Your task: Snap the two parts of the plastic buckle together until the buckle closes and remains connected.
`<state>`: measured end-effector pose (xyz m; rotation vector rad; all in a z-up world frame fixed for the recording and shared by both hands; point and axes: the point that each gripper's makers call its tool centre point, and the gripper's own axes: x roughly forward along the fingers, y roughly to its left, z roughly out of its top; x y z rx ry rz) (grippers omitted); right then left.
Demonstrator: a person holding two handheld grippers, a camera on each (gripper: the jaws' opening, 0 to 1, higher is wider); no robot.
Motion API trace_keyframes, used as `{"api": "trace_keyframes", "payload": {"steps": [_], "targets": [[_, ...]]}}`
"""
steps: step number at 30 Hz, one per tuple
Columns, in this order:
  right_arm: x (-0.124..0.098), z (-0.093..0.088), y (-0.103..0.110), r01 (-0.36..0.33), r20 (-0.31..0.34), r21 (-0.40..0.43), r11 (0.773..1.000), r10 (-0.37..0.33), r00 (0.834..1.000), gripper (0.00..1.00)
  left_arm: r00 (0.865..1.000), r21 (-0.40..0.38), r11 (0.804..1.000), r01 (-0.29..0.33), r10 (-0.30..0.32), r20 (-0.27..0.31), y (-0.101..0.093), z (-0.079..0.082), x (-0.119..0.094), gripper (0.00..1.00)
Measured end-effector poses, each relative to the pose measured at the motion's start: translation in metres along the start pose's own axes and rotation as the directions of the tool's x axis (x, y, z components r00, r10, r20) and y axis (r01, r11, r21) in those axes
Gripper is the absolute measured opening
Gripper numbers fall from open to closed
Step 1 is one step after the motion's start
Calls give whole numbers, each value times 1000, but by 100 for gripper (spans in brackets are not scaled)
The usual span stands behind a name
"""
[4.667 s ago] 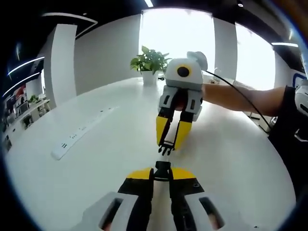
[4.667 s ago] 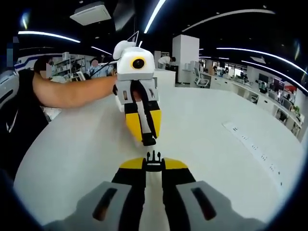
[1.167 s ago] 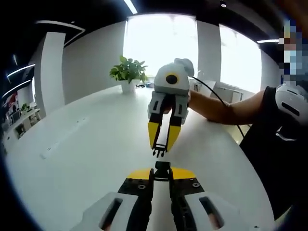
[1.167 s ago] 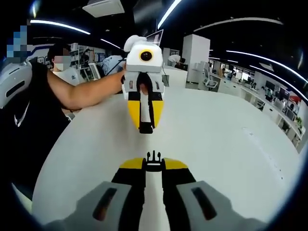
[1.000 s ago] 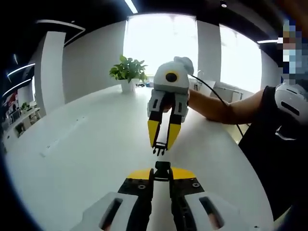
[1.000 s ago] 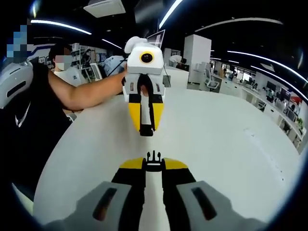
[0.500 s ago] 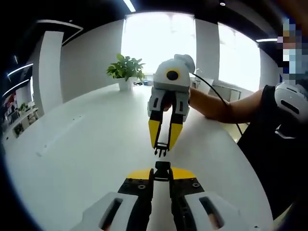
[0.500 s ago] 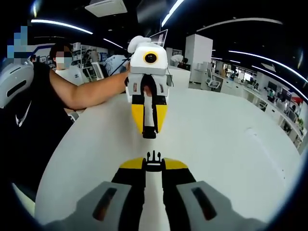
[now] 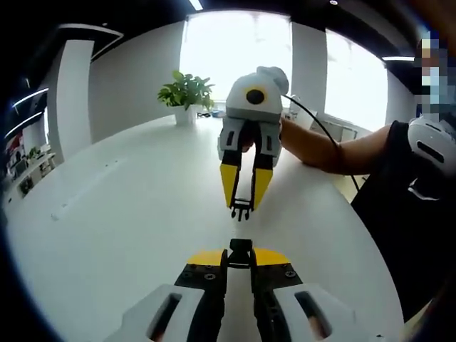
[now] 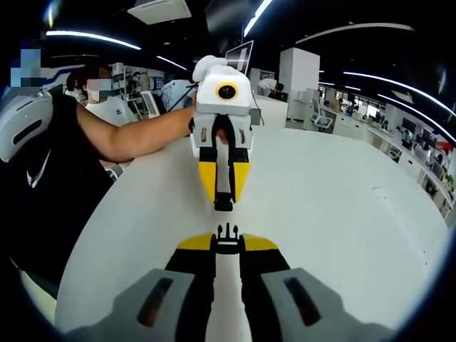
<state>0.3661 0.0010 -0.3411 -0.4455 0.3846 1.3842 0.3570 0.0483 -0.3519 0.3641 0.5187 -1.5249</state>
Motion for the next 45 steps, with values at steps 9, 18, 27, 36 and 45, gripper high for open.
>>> {"api": "trace_keyframes", "payload": {"steps": [9,18,27,36,45], "targets": [[0,0,8,-1,9,-5,1000,1,1000,11,1000,-2,1000,23,-23,9,-8,4,-1,11],[-1,-2,7,3,6,3,1000,-3,1000,11,1000,6,1000,26,-26,4,-11,1,4,11],[-1,-1,7,2,12,-2,1000,-2,1000,11,1000,66,998,15,-16,18,-11,0,4,11],[-2,2,5,0,32,-19,1000,0,999,11,999,74,997,0,-3,43,-12,5,4,10],[-2,2,7,-1,31,-16,1000,1,1000,11,999,74,997,15,-18,41,-13,3,3,11]]}}
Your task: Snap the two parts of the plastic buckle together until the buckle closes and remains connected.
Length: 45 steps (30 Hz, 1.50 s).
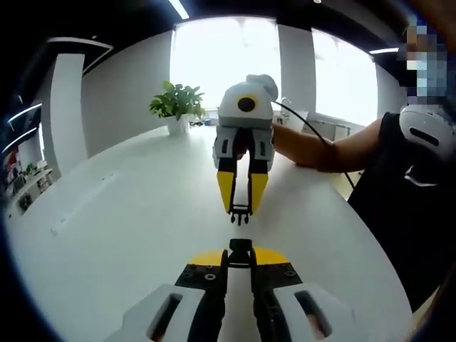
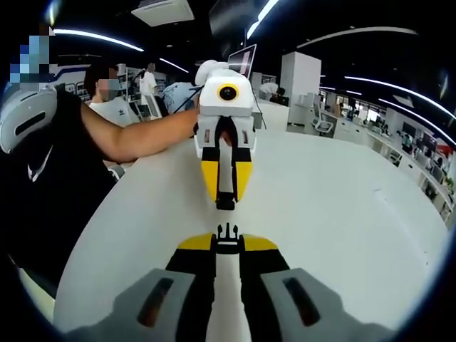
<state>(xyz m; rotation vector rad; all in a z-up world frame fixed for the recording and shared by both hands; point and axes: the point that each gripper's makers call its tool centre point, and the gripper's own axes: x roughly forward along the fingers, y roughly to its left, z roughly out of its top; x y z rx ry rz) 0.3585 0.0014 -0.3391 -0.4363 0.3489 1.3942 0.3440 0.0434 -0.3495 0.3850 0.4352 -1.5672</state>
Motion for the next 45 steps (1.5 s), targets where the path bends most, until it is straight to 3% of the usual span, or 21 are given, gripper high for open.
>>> {"api": "trace_keyframes", "payload": {"steps": [8,18,45], "targets": [[-1,2,1,5,3,0,1000,-5,1000,11,1000,-45,999,1,-1,2,1,2,-2,11],[1,2,0,14,6,-7,1000,-14,1000,11,1000,-36,999,-29,29,-3,7,3,-3,11],[4,1,3,5,0,-16,1000,-5,1000,11,999,-34,999,-20,19,-26,15,0,4,11]]}}
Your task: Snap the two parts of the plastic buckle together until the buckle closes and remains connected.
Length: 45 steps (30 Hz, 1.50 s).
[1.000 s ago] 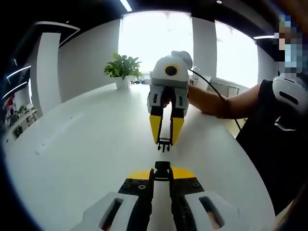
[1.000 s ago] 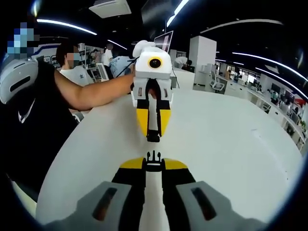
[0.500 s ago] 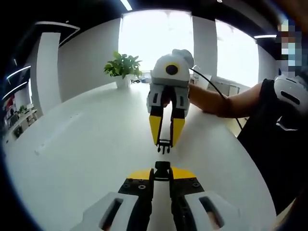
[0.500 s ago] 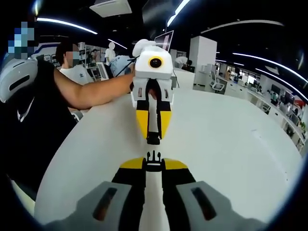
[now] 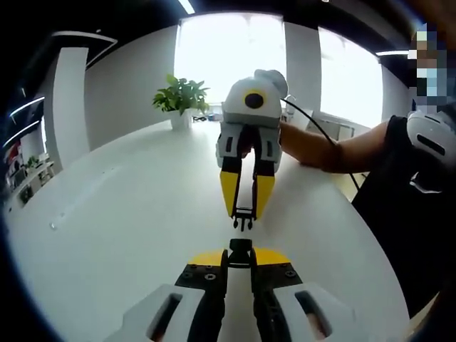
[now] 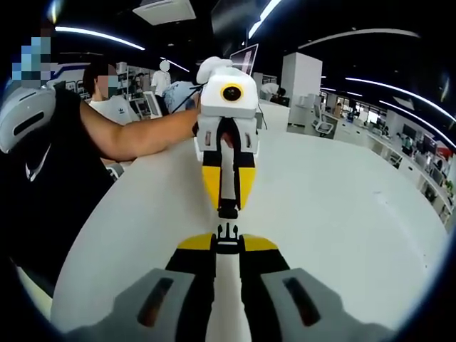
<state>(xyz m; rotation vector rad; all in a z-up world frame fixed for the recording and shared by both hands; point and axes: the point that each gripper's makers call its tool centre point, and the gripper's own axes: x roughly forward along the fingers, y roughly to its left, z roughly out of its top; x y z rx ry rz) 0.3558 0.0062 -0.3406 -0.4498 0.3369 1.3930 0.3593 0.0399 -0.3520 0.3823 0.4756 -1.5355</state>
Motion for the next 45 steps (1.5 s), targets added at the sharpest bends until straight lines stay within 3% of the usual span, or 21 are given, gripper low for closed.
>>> {"api": "trace_keyframes", "payload": {"steps": [25,45], "targets": [[4,0,-1,-6,-2,-5,1000,6,1000,11,1000,4,1000,5,-5,3,-17,3,6,11],[4,1,1,-7,3,-9,1000,7,1000,11,1000,3,1000,11,-11,0,-17,1,6,11]]}}
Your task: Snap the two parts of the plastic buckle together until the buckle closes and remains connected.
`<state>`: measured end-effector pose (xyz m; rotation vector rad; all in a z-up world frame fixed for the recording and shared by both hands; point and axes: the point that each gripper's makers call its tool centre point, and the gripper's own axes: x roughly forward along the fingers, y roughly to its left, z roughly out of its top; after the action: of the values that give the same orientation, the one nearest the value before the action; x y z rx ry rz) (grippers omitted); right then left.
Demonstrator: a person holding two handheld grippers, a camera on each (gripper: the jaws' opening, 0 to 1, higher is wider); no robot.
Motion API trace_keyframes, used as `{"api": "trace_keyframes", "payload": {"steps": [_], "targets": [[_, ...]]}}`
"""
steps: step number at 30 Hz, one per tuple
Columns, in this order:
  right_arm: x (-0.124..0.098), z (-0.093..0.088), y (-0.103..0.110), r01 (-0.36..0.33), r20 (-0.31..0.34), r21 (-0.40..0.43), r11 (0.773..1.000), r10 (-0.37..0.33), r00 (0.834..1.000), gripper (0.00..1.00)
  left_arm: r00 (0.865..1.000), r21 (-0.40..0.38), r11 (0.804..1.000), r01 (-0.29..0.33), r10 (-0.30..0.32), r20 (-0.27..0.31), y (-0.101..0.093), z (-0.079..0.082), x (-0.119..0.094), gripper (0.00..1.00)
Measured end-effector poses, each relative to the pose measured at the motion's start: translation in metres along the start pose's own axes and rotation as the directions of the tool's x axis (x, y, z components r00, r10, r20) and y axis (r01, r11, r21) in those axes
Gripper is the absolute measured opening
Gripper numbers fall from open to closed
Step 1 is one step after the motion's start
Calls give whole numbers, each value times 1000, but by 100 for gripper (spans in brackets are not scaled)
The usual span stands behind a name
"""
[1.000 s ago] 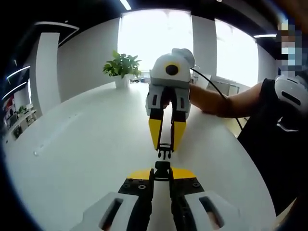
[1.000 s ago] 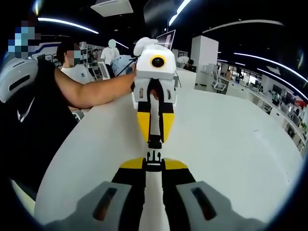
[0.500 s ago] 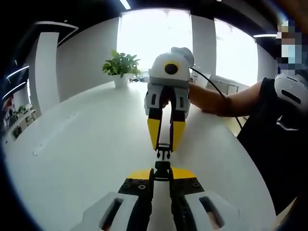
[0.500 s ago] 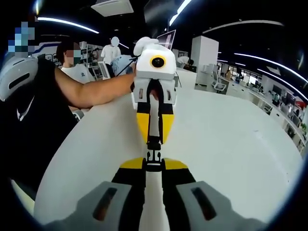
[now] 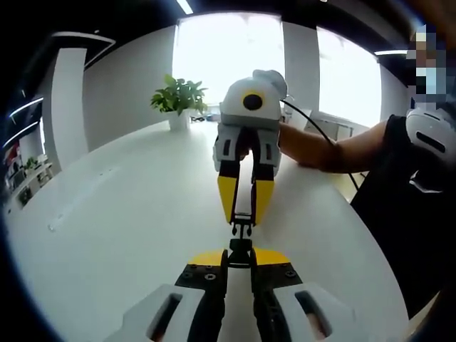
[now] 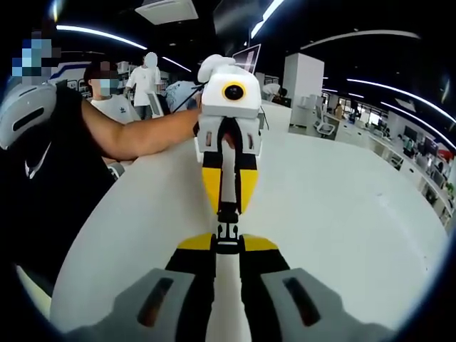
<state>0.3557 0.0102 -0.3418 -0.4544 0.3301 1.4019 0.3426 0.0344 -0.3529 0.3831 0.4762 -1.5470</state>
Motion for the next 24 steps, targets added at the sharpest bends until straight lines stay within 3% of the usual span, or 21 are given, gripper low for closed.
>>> {"api": "trace_keyframes", "payload": {"steps": [24], "targets": [[1,0,2,-5,-2,-2,1000,5,1000,11,1000,2,1000,3,-3,-4,1,1,2,11]]}}
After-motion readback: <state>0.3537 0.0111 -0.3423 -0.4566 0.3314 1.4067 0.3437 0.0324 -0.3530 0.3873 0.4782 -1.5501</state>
